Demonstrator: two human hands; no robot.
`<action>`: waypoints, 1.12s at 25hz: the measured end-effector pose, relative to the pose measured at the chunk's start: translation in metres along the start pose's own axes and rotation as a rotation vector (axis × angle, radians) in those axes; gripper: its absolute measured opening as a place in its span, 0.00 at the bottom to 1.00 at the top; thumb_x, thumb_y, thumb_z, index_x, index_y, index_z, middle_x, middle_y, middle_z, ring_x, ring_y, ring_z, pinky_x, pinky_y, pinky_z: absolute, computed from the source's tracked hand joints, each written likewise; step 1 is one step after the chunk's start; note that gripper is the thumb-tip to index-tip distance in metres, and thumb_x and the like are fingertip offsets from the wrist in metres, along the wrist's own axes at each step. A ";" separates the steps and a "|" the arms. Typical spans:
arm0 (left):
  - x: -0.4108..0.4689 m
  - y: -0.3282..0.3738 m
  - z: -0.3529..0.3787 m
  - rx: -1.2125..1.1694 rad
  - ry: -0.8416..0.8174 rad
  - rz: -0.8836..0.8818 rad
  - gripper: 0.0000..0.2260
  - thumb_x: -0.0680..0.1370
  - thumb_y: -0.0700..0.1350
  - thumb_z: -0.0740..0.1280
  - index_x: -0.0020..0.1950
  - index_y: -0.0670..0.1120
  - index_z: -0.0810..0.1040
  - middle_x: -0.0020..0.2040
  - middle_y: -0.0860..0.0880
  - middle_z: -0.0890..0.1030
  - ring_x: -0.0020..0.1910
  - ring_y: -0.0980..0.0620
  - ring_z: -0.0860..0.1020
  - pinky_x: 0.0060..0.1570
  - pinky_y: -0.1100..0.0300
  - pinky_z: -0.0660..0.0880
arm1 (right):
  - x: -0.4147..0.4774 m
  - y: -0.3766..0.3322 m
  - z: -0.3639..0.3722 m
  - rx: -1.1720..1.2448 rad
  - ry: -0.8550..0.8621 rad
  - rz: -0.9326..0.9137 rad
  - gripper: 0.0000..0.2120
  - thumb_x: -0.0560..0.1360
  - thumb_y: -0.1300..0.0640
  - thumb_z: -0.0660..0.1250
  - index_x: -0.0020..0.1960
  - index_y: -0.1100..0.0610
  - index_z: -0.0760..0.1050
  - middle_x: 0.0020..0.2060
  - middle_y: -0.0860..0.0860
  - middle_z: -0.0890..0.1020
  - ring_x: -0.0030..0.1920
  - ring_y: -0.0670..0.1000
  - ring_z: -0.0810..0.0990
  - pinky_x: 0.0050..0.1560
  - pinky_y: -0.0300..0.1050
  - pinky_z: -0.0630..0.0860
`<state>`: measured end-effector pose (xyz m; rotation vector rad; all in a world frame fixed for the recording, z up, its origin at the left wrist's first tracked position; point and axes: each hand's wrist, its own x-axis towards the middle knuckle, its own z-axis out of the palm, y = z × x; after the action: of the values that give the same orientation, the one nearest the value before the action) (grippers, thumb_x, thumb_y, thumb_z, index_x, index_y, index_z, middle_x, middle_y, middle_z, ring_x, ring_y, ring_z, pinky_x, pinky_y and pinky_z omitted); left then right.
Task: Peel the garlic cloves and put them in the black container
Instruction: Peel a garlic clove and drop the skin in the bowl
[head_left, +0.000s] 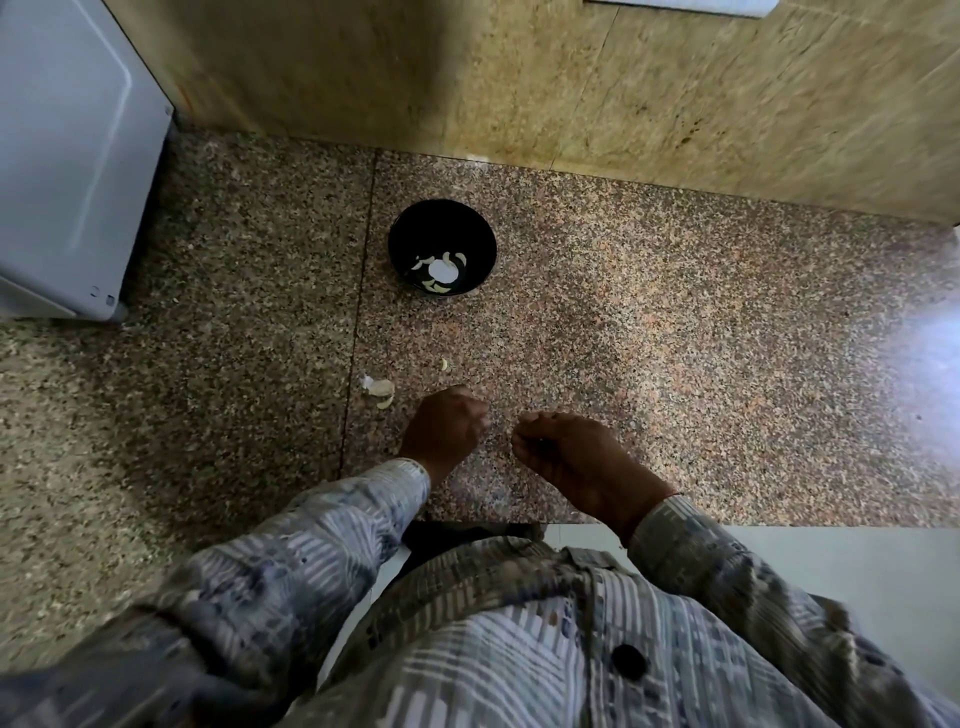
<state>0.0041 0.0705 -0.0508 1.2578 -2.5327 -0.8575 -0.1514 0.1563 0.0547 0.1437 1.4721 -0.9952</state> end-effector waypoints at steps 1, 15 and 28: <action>0.000 0.002 0.000 0.020 0.009 -0.009 0.07 0.76 0.45 0.69 0.43 0.45 0.87 0.48 0.44 0.85 0.44 0.45 0.82 0.47 0.55 0.80 | 0.000 -0.001 0.000 -0.013 -0.004 -0.001 0.05 0.78 0.72 0.67 0.51 0.65 0.79 0.42 0.58 0.83 0.42 0.55 0.84 0.45 0.47 0.84; 0.007 -0.015 -0.015 -0.694 -0.092 -0.462 0.07 0.80 0.43 0.69 0.42 0.49 0.82 0.39 0.51 0.84 0.36 0.53 0.79 0.35 0.63 0.74 | 0.000 -0.021 0.002 0.011 -0.029 -0.028 0.05 0.79 0.72 0.65 0.49 0.64 0.79 0.41 0.58 0.83 0.42 0.54 0.83 0.39 0.43 0.84; -0.046 0.026 -0.043 -1.659 0.237 -0.831 0.10 0.81 0.35 0.64 0.42 0.42 0.80 0.35 0.45 0.81 0.33 0.51 0.79 0.31 0.60 0.77 | 0.017 -0.038 0.003 -0.063 -0.264 0.017 0.05 0.80 0.70 0.65 0.52 0.64 0.79 0.44 0.57 0.85 0.46 0.53 0.87 0.52 0.45 0.85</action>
<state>0.0327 0.1007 0.0026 1.3516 -0.3626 -2.0040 -0.1760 0.1231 0.0585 -0.0205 1.2561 -0.9158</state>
